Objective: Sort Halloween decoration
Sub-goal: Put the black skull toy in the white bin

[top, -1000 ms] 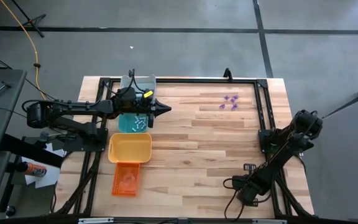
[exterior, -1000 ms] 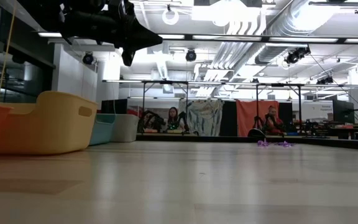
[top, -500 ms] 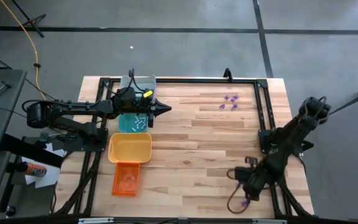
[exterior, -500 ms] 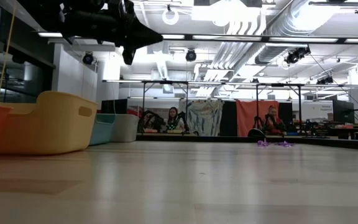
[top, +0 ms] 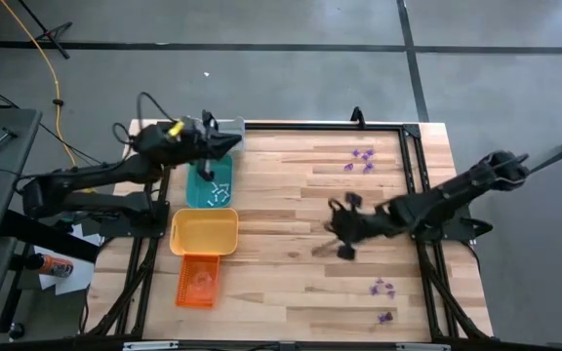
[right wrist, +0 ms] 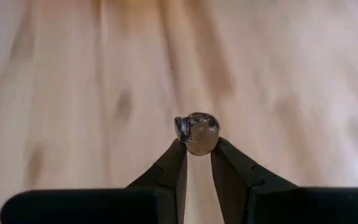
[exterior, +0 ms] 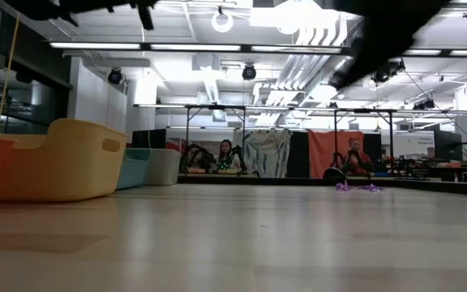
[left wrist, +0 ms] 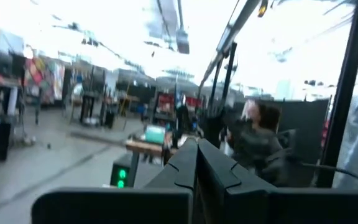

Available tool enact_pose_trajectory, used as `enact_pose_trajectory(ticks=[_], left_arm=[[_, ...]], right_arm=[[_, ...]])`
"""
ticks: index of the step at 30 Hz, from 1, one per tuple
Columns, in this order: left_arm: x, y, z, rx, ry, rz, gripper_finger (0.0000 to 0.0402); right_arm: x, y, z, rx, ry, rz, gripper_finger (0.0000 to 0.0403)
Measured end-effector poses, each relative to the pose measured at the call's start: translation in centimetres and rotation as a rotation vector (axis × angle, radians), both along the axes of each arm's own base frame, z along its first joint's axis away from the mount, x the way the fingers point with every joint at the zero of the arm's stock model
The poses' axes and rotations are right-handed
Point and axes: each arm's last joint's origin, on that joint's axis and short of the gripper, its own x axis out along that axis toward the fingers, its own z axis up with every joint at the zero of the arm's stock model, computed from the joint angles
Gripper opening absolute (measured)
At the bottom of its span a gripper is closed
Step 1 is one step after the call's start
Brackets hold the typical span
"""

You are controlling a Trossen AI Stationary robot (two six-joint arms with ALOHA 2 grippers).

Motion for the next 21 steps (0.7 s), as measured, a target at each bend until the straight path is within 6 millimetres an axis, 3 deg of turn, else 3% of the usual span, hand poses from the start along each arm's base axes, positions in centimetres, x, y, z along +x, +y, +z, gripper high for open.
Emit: enact_pose_trajectory(ticks=[6, 12, 16, 21], left_arm=[[-2.0, -0.7, 1.5, 0.032, -0.078, 0.006, 0.0], [-2.3, -0.8, 1.4, 0.023, -0.049, 0.007, 0.0], [-1.6, -0.5, 0.1, 0.004, 0.072, 0.05, 0.0], [-0.1, -0.1, -1.8, 0.016, 0.222, 0.072, 0.0]], right_arm=[[3.5, -5.7, 2.9, -0.112, -0.343, -0.069, 0.0059], [4.6, -10.5, 6.2, -0.115, -0.69, -0.147, 0.0059], [4.5, -12.3, 7.7, -0.074, -0.854, -0.156, 0.0059], [4.4, -13.0, 8.0, -0.043, -0.889, -0.089, 0.0059]])
